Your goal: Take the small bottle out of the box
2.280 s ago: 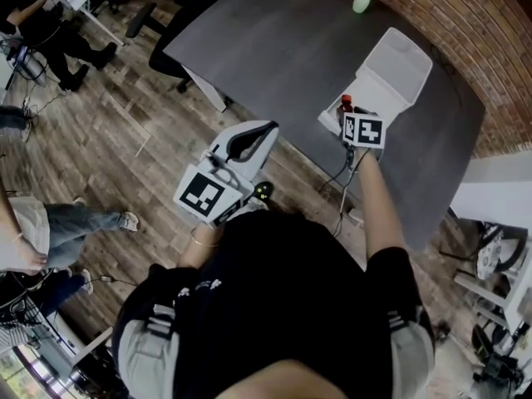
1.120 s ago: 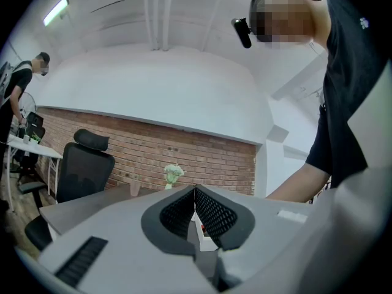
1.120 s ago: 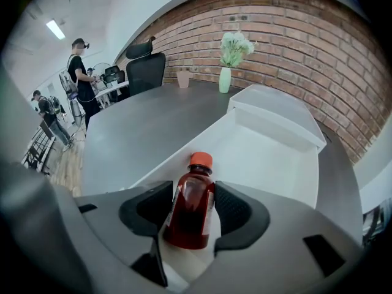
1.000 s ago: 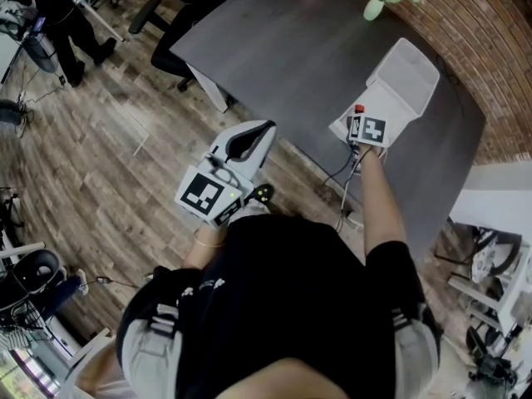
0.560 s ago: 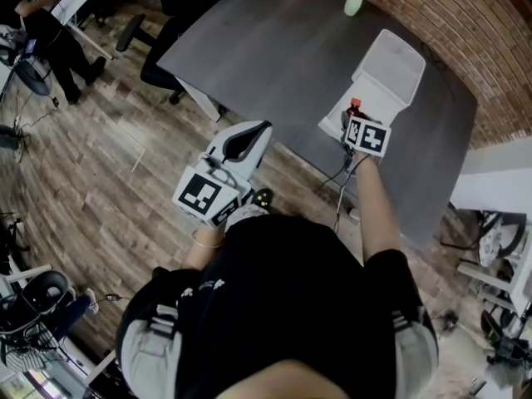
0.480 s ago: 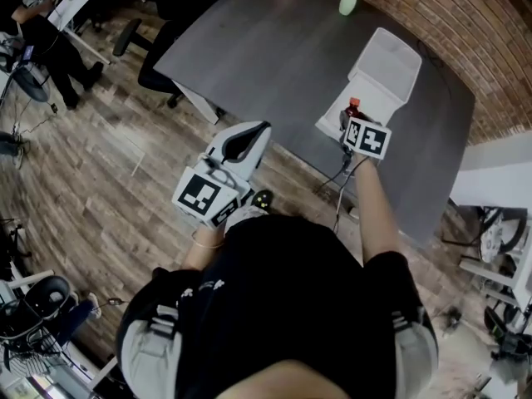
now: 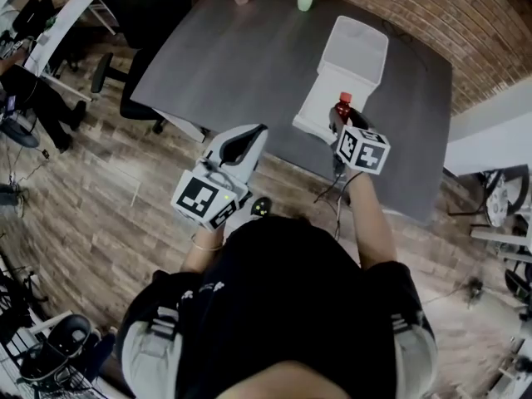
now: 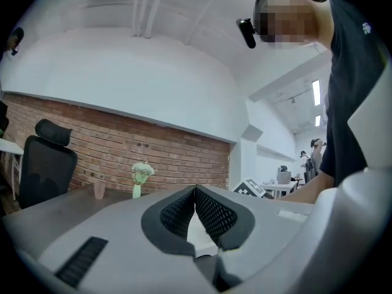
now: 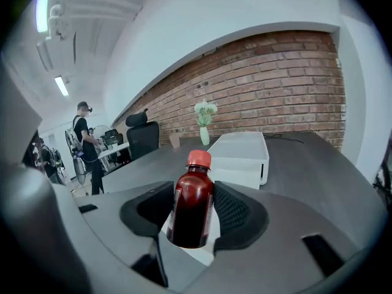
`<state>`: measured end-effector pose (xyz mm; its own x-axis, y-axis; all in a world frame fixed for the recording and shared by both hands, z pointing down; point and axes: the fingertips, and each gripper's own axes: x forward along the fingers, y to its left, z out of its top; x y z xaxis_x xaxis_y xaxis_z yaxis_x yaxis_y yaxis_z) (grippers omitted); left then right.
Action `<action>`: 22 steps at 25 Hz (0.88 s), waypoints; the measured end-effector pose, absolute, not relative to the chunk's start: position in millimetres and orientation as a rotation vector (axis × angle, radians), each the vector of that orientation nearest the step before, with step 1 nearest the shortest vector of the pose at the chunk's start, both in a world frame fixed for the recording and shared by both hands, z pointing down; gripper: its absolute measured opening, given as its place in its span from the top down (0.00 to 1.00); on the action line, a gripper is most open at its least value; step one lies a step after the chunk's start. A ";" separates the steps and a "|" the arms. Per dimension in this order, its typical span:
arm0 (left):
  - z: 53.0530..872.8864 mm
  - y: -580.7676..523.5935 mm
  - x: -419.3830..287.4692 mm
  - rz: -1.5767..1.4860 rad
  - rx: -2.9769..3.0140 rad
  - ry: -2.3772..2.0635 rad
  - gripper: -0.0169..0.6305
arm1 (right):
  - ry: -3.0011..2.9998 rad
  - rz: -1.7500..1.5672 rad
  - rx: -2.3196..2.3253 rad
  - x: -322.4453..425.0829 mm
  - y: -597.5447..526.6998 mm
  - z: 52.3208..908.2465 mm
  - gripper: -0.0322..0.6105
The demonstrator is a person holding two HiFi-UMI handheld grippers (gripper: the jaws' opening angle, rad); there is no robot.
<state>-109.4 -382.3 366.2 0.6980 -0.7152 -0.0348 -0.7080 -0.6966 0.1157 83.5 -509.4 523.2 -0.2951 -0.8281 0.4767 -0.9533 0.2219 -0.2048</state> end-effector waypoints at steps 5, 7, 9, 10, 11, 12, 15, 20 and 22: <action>364.9 -390.2 -82.2 -0.106 2.849 -1.079 0.97 | -2.312 0.617 1.734 96.5 -494.7 492.9 0.63; 364.6 -393.1 -72.3 -0.100 2.860 -1.046 0.97 | -2.347 0.560 1.759 101.5 -487.5 476.3 0.63; 363.6 -395.2 -63.8 -0.095 2.871 -1.022 0.97 | -2.382 0.504 1.782 105.8 -479.3 460.3 0.63; 363.1 -396.1 -60.2 -0.093 2.876 -1.013 0.97 | -2.397 0.477 1.791 107.5 -475.0 452.8 0.63; 362.7 -397.3 -57.0 -0.091 2.881 -1.005 0.97 | -2.409 0.450 1.800 109.1 -470.8 446.0 0.63; 362.4 -398.6 -54.0 -0.090 2.886 -0.997 0.97 | -2.419 0.423 1.807 110.6 -466.8 439.7 0.63; 361.3 -401.5 -46.4 -0.092 2.895 -0.976 0.97 | -2.443 0.346 1.829 113.9 -454.6 422.2 0.63; 360.1 -403.2 -33.3 -0.091 2.907 -0.945 0.97 | -2.458 0.217 1.860 121.8 -433.8 399.1 0.63; 360.5 -404.7 -29.1 -0.088 2.908 -0.939 0.97 | -2.466 0.202 1.876 125.8 -426.0 394.1 0.63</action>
